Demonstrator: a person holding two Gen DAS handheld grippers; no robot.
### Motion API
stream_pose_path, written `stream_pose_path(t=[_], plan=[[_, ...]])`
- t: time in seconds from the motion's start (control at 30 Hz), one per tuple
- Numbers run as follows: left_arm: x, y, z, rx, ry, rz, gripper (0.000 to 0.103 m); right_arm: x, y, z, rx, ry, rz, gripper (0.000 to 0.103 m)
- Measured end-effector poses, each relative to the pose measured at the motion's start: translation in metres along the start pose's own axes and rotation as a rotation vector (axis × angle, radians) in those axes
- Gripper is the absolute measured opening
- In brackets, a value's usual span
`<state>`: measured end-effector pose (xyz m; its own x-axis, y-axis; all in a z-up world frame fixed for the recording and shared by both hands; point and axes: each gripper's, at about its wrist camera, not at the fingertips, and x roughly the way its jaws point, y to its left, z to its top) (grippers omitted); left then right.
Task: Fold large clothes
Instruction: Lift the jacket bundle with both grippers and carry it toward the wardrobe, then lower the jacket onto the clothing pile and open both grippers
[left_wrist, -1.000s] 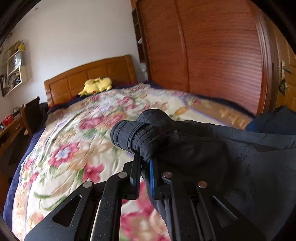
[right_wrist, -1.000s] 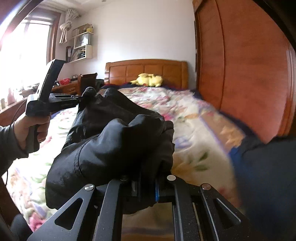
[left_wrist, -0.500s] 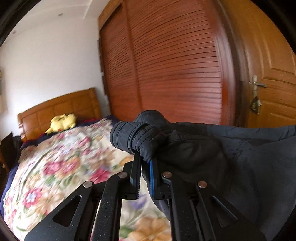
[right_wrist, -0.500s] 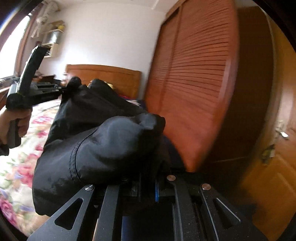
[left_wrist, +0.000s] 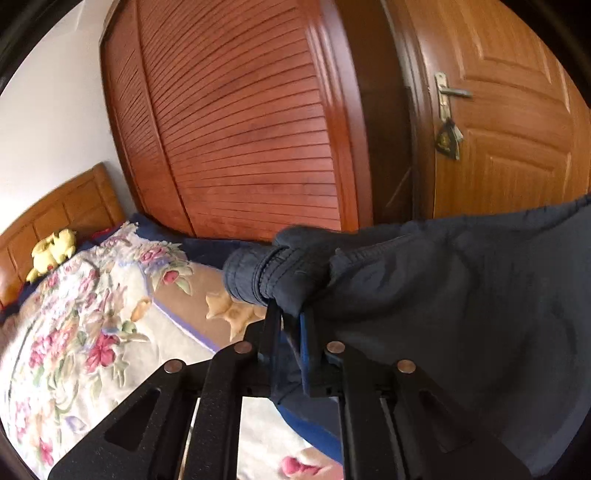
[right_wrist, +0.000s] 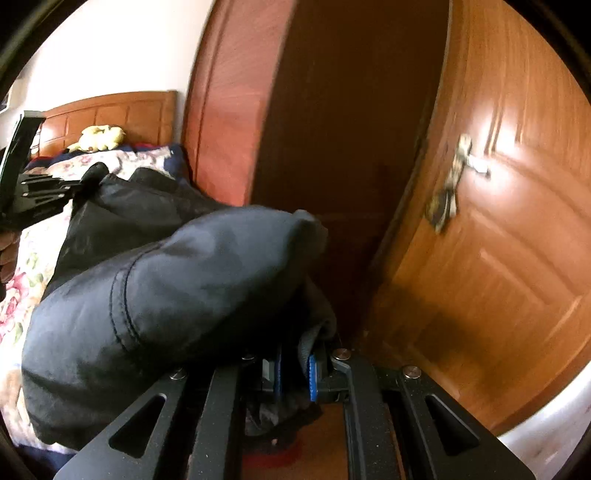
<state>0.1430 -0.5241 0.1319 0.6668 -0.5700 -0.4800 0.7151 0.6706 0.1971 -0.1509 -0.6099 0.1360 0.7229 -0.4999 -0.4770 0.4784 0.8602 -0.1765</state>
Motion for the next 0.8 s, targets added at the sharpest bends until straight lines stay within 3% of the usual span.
stream_pose_path(t=[0.13,0.2,0.27,0.33,0.37,0.43,0.5,0.57,0.67,0.8], plan=[[-0.019,0.003,-0.005,0.002,-0.049,-0.002,0.012,0.007,0.000,-0.012,0.068,-0.014,-0.003,0.012],[-0.022,0.002,-0.002,0.004,-0.049,-0.001,0.021,0.009,-0.004,-0.007,0.100,-0.033,0.003,0.014],[-0.030,0.003,-0.003,-0.007,-0.058,-0.017,0.030,0.005,0.001,-0.005,0.110,-0.037,-0.016,0.024],[-0.033,0.007,-0.009,-0.034,-0.061,-0.053,0.041,-0.004,0.002,-0.004,0.100,-0.039,-0.047,0.045],[-0.038,0.008,-0.015,-0.052,-0.066,-0.071,0.045,-0.005,-0.001,-0.006,0.103,-0.041,-0.052,0.050],[-0.045,0.009,-0.026,-0.072,-0.070,-0.098,0.049,0.000,-0.004,-0.030,0.110,-0.040,-0.086,0.061],[-0.053,0.011,-0.038,-0.076,-0.068,-0.105,0.059,-0.016,0.006,-0.039,0.106,-0.062,-0.108,0.065],[-0.062,0.016,-0.050,-0.099,-0.069,-0.118,0.076,-0.033,0.014,-0.043,0.098,-0.091,-0.144,0.066],[-0.074,0.022,-0.066,-0.112,-0.063,-0.127,0.080,-0.060,0.027,-0.047,0.107,-0.155,-0.209,0.071],[-0.092,0.030,-0.086,-0.110,-0.056,-0.111,0.080,-0.084,0.056,-0.051,0.089,-0.191,-0.131,0.074]])
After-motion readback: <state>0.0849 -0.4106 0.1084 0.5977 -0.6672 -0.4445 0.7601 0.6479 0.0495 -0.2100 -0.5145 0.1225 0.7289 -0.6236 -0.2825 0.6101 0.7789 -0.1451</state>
